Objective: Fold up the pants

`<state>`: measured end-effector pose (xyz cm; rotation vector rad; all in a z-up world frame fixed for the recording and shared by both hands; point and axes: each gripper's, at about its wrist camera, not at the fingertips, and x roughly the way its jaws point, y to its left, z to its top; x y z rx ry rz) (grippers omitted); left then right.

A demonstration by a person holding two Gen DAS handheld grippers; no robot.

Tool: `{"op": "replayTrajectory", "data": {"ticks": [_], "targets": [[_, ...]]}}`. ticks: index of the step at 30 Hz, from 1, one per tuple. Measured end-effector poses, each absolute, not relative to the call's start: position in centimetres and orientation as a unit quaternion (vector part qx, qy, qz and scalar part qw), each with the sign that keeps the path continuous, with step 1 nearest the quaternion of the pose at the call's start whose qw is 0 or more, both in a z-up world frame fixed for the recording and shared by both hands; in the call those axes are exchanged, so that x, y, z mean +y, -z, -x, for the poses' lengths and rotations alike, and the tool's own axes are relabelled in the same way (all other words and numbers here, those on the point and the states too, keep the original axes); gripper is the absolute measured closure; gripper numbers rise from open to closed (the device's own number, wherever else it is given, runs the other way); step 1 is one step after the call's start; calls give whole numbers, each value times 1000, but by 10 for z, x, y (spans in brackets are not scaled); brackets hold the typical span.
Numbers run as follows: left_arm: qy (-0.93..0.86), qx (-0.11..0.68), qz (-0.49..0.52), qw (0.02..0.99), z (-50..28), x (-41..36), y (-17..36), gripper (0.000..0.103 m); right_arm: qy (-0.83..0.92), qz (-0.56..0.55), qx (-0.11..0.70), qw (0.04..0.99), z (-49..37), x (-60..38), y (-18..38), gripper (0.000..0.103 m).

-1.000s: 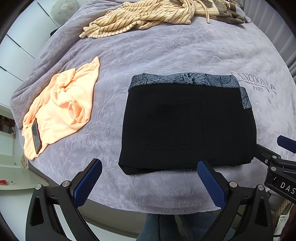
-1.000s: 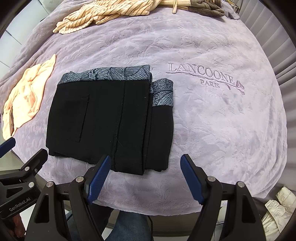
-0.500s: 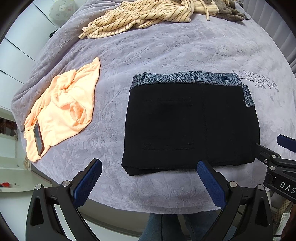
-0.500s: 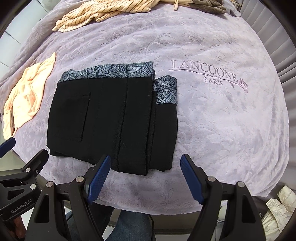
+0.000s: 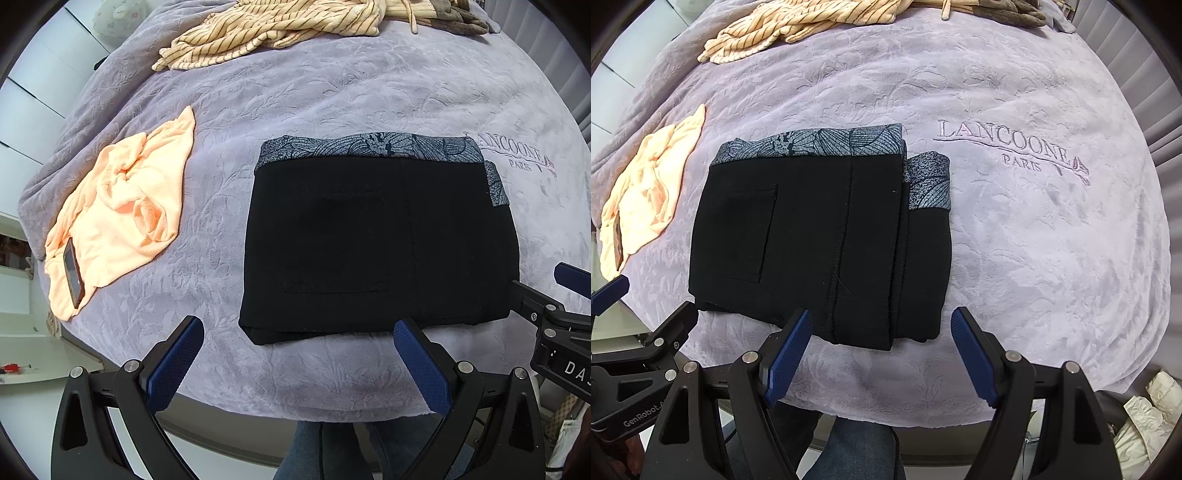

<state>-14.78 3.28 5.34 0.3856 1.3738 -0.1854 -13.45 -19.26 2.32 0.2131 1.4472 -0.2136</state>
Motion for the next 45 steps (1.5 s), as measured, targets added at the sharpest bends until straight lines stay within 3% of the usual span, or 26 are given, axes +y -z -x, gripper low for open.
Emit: {"op": "replayTrajectory", "data": {"ticks": [45], "targets": [[88, 624, -176, 756, 154, 24, -56, 0, 98, -100, 656, 742, 139, -193, -25, 23]]}}
